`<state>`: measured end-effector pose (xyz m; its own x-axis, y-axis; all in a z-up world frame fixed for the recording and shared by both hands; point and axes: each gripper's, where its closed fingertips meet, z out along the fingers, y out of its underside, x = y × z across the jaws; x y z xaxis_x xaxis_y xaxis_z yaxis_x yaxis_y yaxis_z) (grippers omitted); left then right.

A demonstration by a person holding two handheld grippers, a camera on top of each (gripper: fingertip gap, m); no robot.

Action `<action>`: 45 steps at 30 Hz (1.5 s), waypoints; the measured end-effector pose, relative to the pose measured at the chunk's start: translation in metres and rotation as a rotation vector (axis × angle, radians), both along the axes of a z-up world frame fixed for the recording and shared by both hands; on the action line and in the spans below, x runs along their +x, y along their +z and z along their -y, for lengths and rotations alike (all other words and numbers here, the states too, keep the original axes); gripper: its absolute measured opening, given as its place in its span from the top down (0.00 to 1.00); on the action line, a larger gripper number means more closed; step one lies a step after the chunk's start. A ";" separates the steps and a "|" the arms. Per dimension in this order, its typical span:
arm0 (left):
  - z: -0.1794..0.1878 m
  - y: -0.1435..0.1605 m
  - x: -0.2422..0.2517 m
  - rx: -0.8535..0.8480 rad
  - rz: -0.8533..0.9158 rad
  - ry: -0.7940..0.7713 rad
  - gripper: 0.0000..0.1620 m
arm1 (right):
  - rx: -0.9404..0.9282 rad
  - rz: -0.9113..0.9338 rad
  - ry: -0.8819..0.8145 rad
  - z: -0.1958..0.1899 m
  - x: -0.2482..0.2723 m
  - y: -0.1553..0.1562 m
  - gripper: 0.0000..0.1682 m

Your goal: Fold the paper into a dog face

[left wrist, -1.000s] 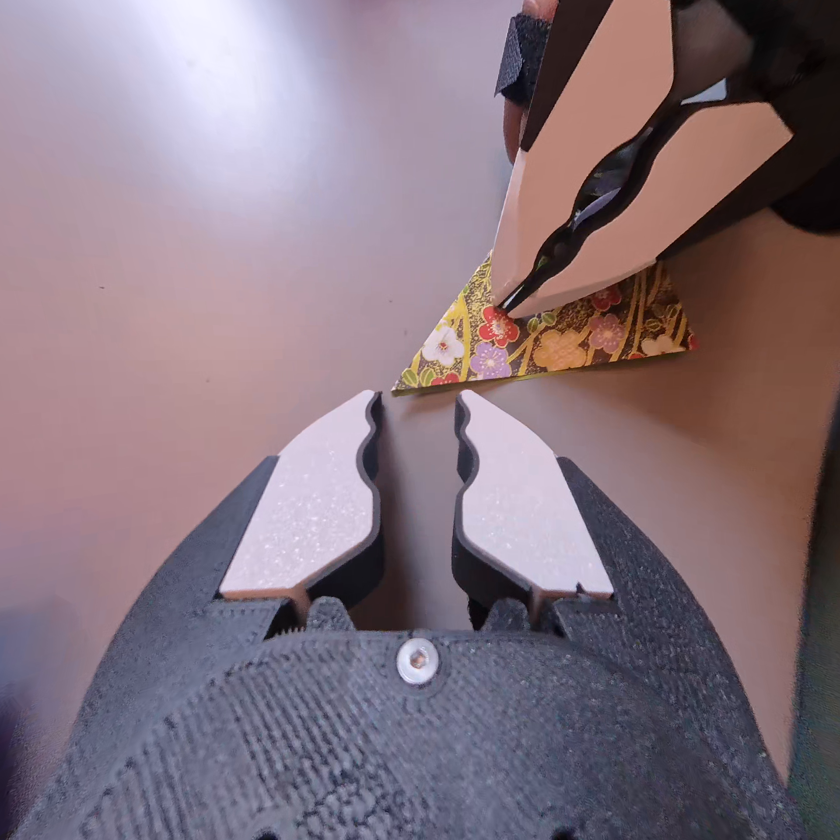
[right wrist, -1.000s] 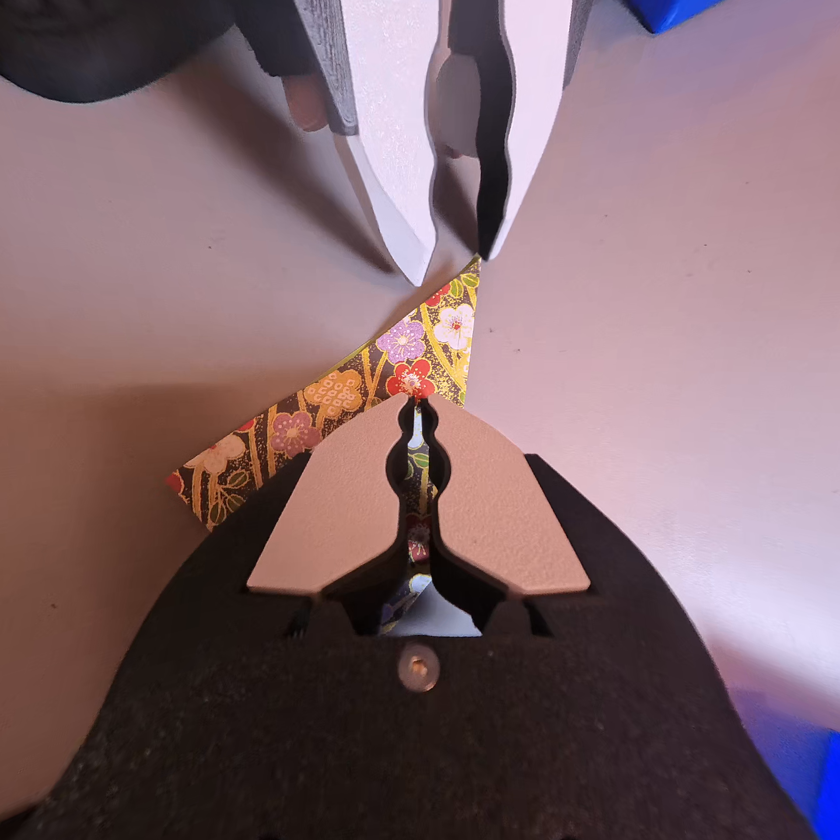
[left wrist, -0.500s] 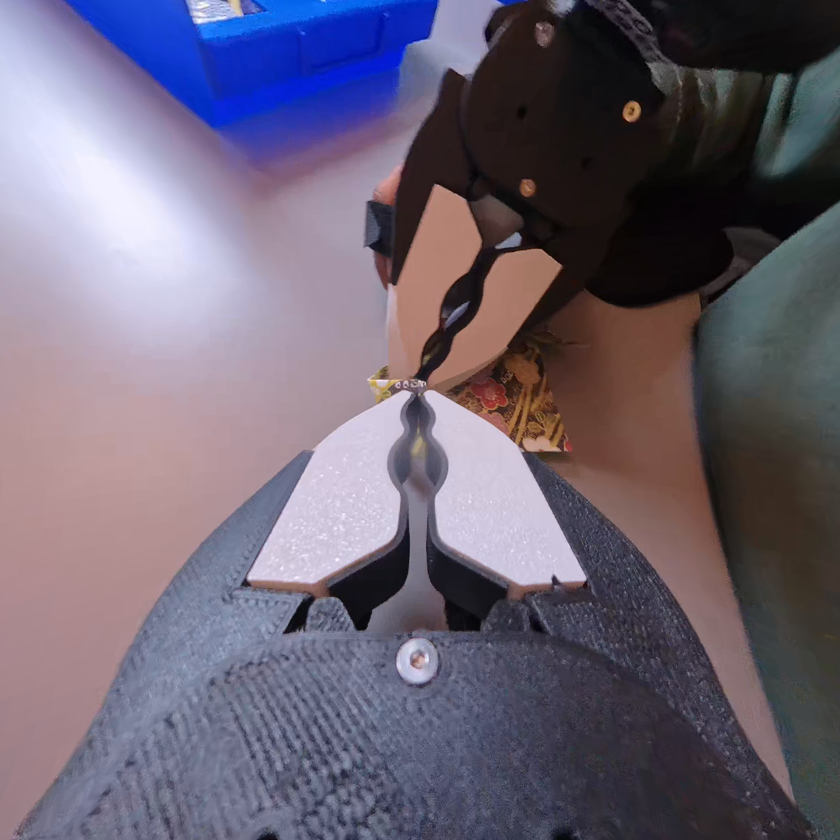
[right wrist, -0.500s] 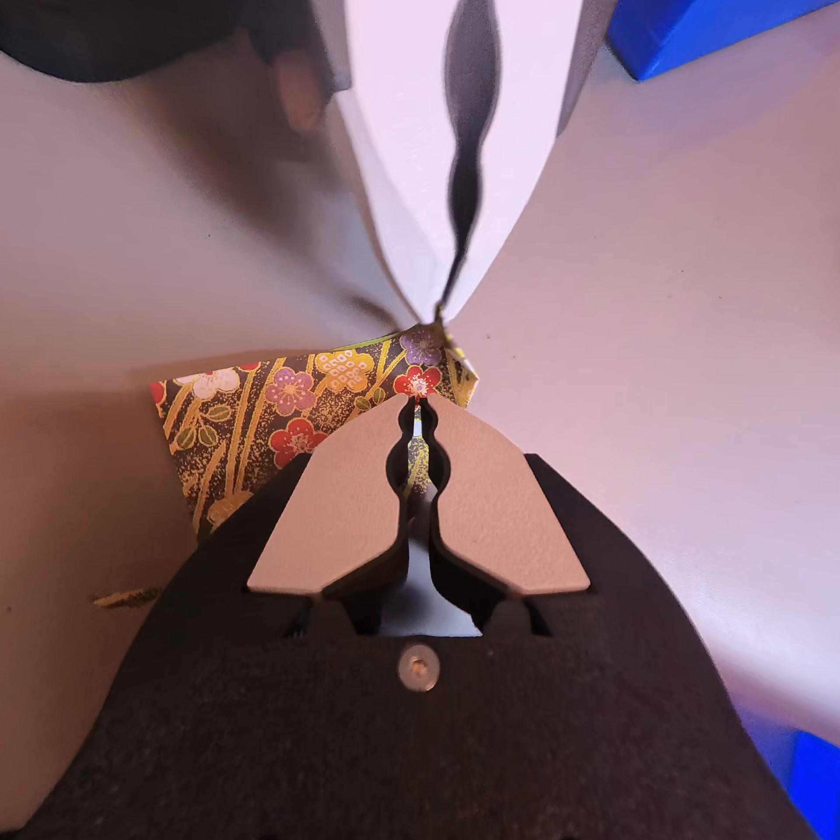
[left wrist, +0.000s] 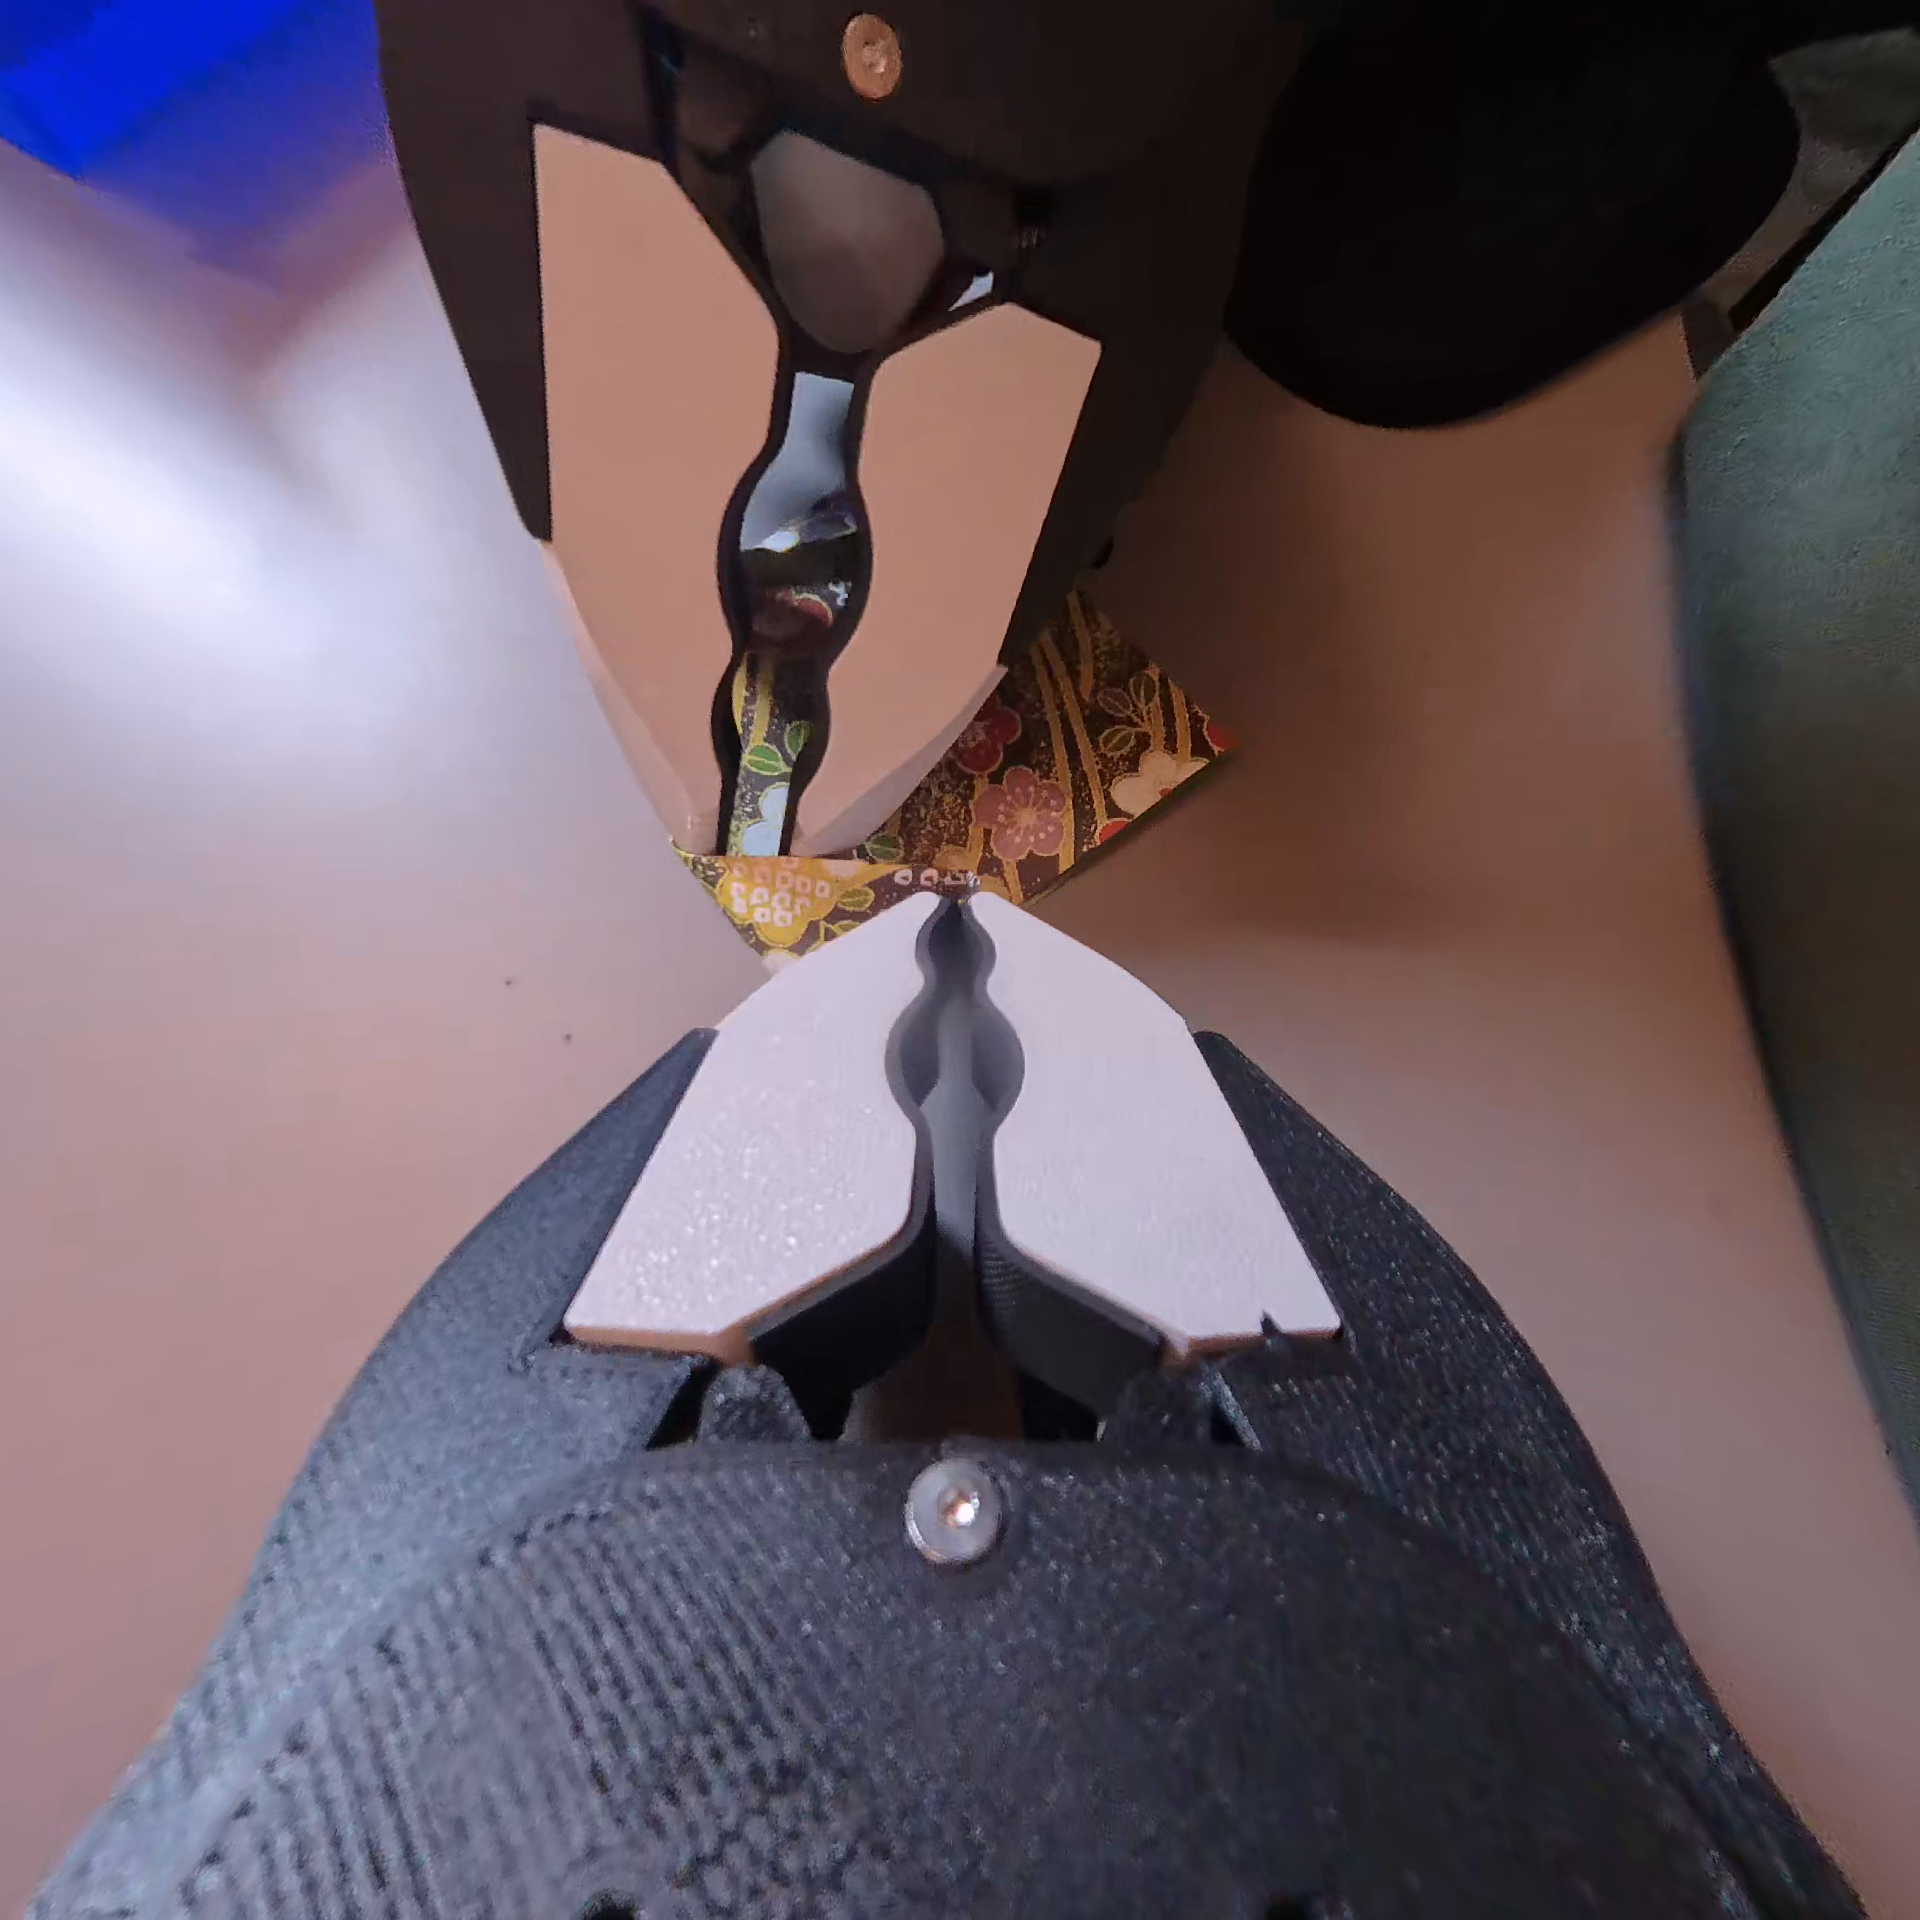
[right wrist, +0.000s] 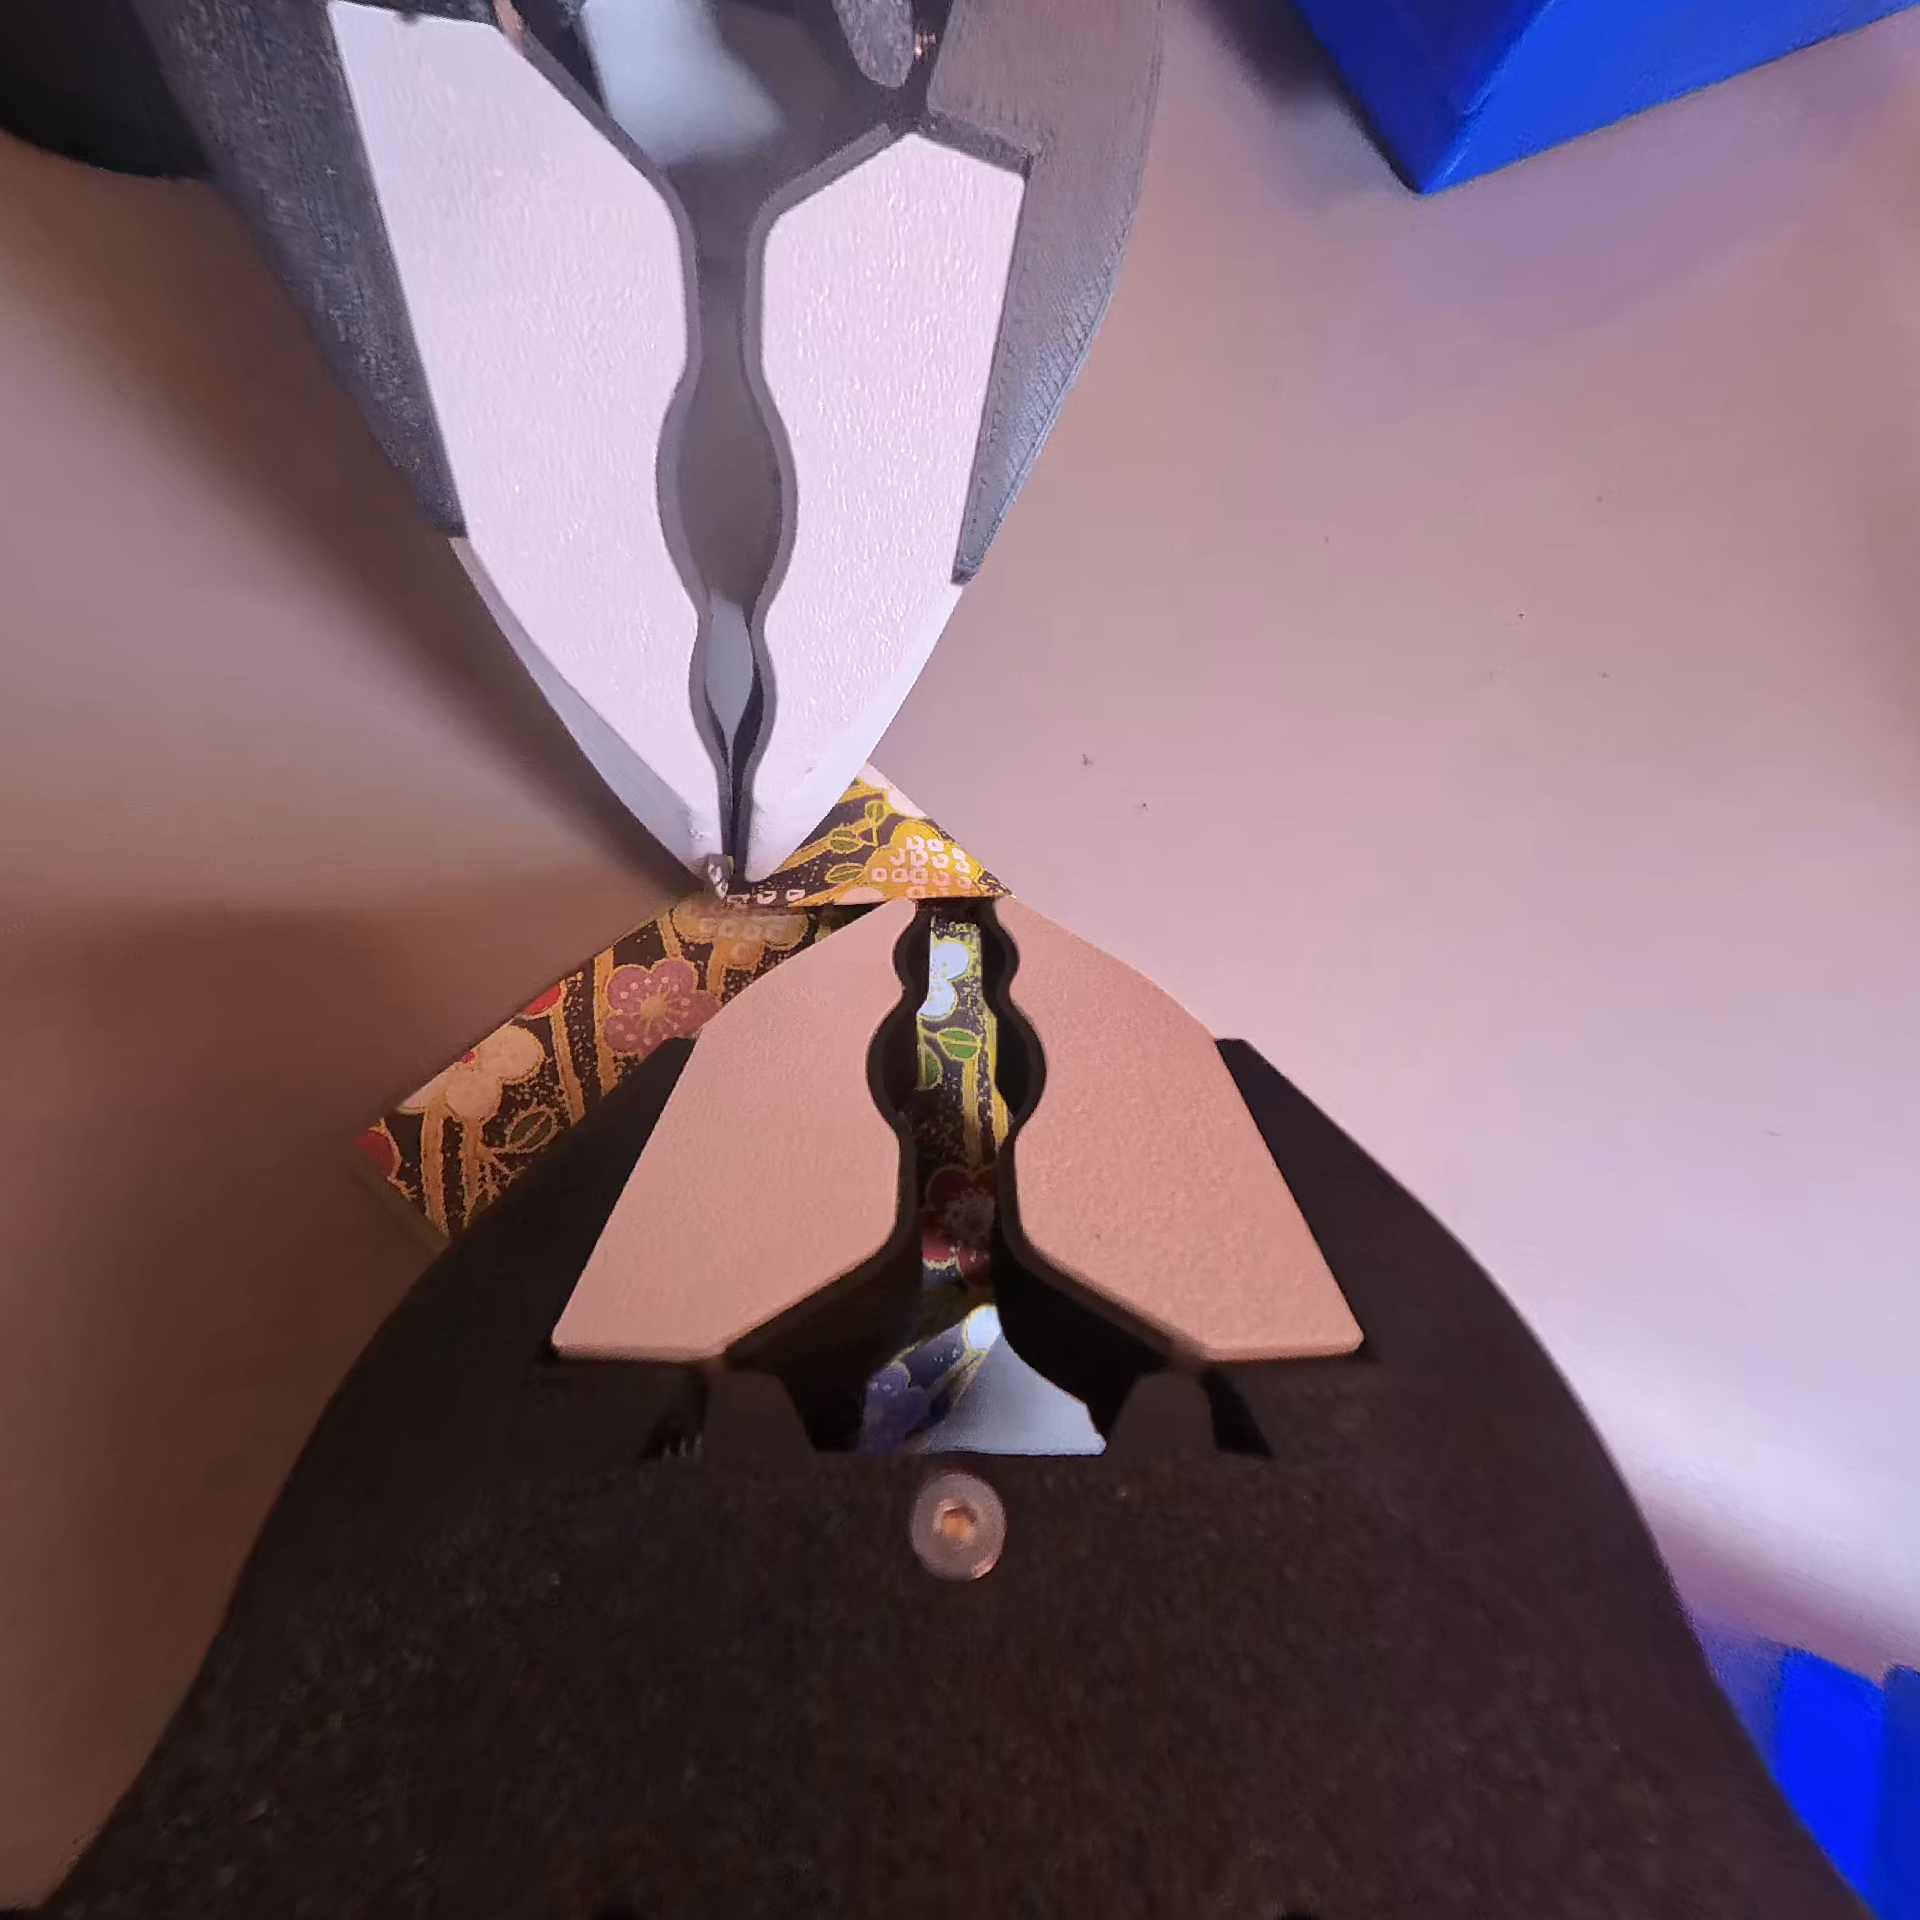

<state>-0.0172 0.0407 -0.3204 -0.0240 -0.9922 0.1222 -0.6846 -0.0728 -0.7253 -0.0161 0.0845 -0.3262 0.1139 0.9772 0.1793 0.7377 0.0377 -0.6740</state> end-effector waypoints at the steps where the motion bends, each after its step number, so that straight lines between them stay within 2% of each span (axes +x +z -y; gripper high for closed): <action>1: 0.000 -0.001 0.000 -0.009 -0.002 0.003 1.00 | 0.011 0.000 0.005 0.000 0.000 0.000 0.95; 8: -0.001 -0.003 0.000 -0.020 -0.006 0.018 1.00 | 0.029 0.004 0.005 0.000 0.003 0.000 0.94; 11: -0.001 -0.003 0.000 -0.024 -0.008 0.024 1.00 | 0.031 0.009 -0.009 -0.003 0.005 0.001 0.90; 21: 0.003 -0.003 0.000 0.011 -0.023 -0.026 1.00 | 0.064 0.010 0.003 -0.005 0.006 0.003 0.85; 29: 0.006 0.002 0.001 0.015 0.000 -0.053 1.00 | 0.062 0.014 0.036 -0.001 0.005 0.001 0.91; 35: 0.007 0.019 0.001 -0.045 0.092 -0.051 0.98 | 0.083 0.023 0.049 -0.001 0.007 0.001 0.93; 39: -0.010 0.044 -0.003 -0.136 0.231 0.025 0.96 | 0.097 0.026 0.056 -0.001 0.007 0.001 0.94; 42: -0.026 0.033 -0.011 -0.125 0.184 0.091 0.97 | 0.101 0.027 0.062 -0.001 0.007 0.001 0.94; 45: -0.026 0.012 -0.013 -0.069 0.079 0.071 0.99 | 0.101 0.026 0.062 -0.001 0.007 0.001 0.95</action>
<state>-0.0301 0.0665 -0.3088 0.0339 -0.9811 0.1905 -0.6169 -0.1705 -0.7683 -0.0091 0.0850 -0.3253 0.0481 0.9590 0.2793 0.7492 0.1502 -0.6450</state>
